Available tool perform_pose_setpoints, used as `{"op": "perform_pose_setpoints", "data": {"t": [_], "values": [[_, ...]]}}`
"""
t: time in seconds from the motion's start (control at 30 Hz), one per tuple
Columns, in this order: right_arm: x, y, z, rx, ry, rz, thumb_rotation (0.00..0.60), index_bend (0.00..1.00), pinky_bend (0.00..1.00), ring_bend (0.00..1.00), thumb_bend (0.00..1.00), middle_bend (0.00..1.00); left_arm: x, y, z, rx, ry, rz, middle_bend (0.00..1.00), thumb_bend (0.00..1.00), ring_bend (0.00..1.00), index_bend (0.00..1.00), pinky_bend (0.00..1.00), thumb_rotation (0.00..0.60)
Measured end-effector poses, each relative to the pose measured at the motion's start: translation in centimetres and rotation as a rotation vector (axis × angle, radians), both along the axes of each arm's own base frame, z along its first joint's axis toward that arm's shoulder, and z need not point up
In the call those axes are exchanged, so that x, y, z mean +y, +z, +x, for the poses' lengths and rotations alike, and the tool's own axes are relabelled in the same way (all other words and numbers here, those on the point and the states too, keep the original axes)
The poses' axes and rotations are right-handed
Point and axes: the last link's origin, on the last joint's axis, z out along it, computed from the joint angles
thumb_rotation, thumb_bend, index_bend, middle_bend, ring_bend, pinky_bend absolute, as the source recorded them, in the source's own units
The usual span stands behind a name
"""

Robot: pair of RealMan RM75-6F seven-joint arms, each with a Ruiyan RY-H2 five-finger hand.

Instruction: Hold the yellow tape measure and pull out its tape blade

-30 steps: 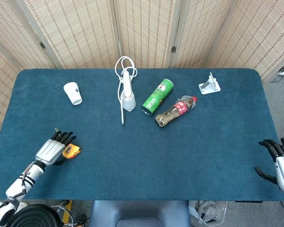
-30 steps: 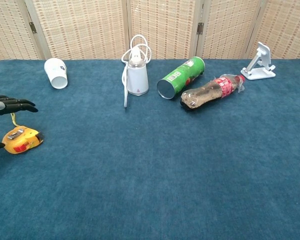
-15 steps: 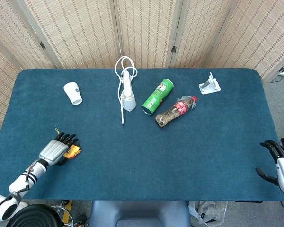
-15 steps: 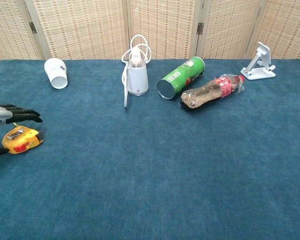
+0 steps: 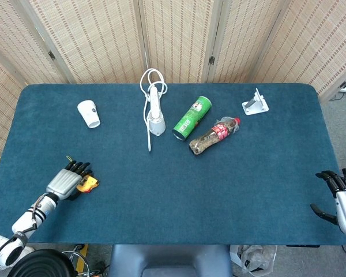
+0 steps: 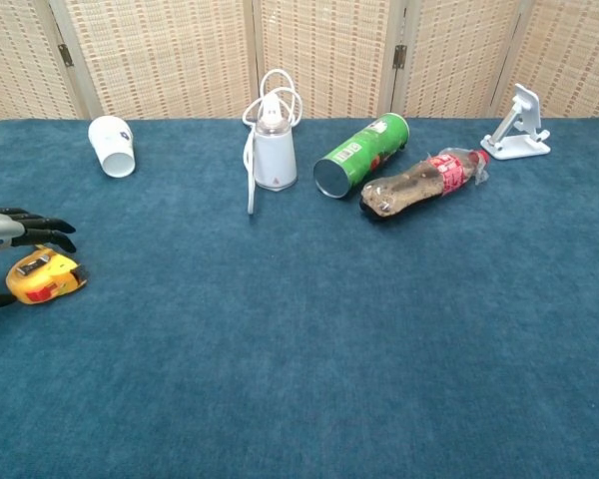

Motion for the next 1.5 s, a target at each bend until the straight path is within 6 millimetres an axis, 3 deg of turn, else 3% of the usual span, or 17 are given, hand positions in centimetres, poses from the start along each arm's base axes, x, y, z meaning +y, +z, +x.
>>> {"op": "perform_pose_setpoints", "data": {"t": [0.57, 0.73, 0.97, 1.2, 1.5], "values": [[0.1, 0.1, 0.0, 0.002, -0.003, -0.004, 0.600, 0.25, 0.30, 0.31, 0.18, 0.27, 0.2, -0.2, -0.3, 0.006, 0.001, 0.001, 0.06, 0.41, 0.07, 0.24, 0.06, 0.600], [0.1, 0.0, -0.1, 0.001, -0.005, -0.002, 0.600, 0.25, 0.30, 0.31, 0.18, 0.27, 0.1, -0.3, -0.2, -0.011, 0.000, 0.005, 0.09, 0.41, 0.09, 0.32, 0.07, 0.600], [-0.2, -0.1, 0.2, 0.004, 0.007, 0.011, 0.600, 0.25, 0.30, 0.31, 0.18, 0.27, 0.1, -0.3, 0.0, -0.070, 0.011, 0.037, 0.19, 0.41, 0.18, 0.41, 0.12, 0.600], [-1.2, -0.7, 1.0, 0.014, 0.042, 0.061, 0.600, 0.25, 0.30, 0.31, 0.18, 0.27, -0.2, -0.3, 0.1, -0.151, 0.051, 0.052, 0.36, 0.41, 0.32, 0.50, 0.18, 0.600], [-2.0, -1.0, 1.7, 0.016, 0.058, 0.090, 0.600, 0.25, 0.30, 0.31, 0.18, 0.27, -0.4, -0.8, 0.4, -0.220, 0.093, 0.047, 0.48, 0.42, 0.44, 0.56, 0.22, 0.600]]}}
